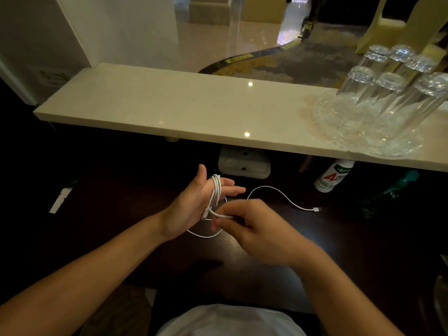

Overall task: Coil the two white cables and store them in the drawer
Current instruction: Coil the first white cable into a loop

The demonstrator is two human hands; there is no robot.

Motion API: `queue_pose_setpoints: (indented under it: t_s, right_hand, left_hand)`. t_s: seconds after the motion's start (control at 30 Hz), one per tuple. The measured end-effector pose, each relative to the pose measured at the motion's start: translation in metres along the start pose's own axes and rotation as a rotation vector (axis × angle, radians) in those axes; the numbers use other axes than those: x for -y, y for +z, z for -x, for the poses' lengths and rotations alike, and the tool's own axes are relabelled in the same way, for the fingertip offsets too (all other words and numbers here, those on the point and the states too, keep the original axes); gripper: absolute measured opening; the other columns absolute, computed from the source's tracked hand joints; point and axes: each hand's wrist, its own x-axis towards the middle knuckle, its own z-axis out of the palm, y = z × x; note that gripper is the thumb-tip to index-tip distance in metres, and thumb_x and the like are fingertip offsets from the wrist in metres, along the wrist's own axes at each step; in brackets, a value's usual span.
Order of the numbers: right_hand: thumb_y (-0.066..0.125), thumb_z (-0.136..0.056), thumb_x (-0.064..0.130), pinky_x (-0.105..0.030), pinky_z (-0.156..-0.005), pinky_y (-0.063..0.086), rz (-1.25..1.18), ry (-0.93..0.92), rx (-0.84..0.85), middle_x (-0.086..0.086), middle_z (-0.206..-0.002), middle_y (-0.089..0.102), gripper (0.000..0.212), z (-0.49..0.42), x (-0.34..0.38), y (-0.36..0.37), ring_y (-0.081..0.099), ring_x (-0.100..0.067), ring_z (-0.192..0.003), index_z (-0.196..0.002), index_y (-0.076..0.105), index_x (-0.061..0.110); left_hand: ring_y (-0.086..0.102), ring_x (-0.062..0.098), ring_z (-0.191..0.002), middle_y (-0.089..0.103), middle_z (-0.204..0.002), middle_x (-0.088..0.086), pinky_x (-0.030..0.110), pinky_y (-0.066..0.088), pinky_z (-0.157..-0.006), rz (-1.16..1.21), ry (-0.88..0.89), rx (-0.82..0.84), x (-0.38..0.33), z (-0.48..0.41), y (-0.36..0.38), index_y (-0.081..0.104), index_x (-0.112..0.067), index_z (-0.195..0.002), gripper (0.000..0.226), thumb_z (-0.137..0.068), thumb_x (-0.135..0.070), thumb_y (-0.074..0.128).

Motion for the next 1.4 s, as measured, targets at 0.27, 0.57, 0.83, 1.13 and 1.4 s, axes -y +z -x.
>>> queue_pose_setpoints:
  t_s: [0.27, 0.57, 0.83, 1.13, 1.4]
  right_hand:
    - [0.053, -0.097, 0.020, -0.043, -0.069, 0.053, -0.030, -0.047, -0.164, -0.014, -0.077, 0.069, 0.021, -0.030, 0.000, -0.045, 0.064, -0.034, -0.072, -0.086, 0.070, 0.013]
    - [0.062, -0.092, 0.021, -0.028, -0.057, 0.042, -0.479, 0.133, -0.164, -0.015, -0.068, 0.059, 0.027, -0.048, -0.061, -0.019, 0.052, -0.023, -0.063, -0.080, 0.068, -0.002]
    - [0.059, -0.086, 0.042, -0.024, -0.048, 0.015, -0.801, 0.275, -0.139, 0.007, -0.049, 0.026, 0.033, -0.027, -0.064, 0.038, 0.020, -0.007, -0.045, -0.068, 0.067, 0.015]
    - [0.058, -0.095, 0.031, -0.023, -0.047, 0.027, -0.348, 0.153, -0.192, 0.008, -0.047, 0.036, 0.033, 0.008, -0.031, 0.002, 0.031, -0.011, -0.046, -0.075, 0.072, 0.009]
    - [0.058, -0.093, 0.033, -0.054, -0.065, 0.049, -0.134, -0.115, -0.180, -0.014, -0.071, 0.068, 0.023, -0.003, 0.011, -0.045, 0.060, -0.039, -0.068, -0.079, 0.072, 0.022]
  left_hand:
    - [0.042, 0.031, -0.138, 0.049, -0.141, 0.027, 0.040, 0.023, -0.120, 0.105, 0.035, 0.191, 0.003, 0.010, 0.018, 0.041, 0.006, -0.140, 0.102, -0.086, -0.064, -0.011]
    - [0.053, 0.033, -0.125, 0.060, -0.124, 0.029, 0.032, 0.041, -0.106, 0.408, 0.065, 0.312, -0.017, 0.019, 0.025, 0.044, 0.014, -0.131, 0.106, -0.083, -0.074, 0.008]
    - [0.046, 0.022, -0.137, 0.054, -0.142, 0.017, 0.037, 0.025, -0.114, 0.452, 0.191, -0.007, -0.036, 0.010, -0.002, 0.035, 0.002, -0.140, 0.102, -0.083, -0.077, 0.003]
    - [0.031, 0.016, -0.145, 0.042, -0.152, 0.013, 0.037, 0.009, -0.122, 0.439, 0.141, -0.075, -0.033, 0.006, -0.030, 0.019, 0.004, -0.149, 0.108, -0.081, -0.080, 0.009]
    - [0.026, 0.022, -0.147, 0.038, -0.155, 0.012, 0.043, 0.004, -0.122, 0.294, -0.025, 0.133, -0.019, 0.005, -0.016, 0.020, 0.002, -0.150, 0.111, -0.079, -0.081, 0.006]
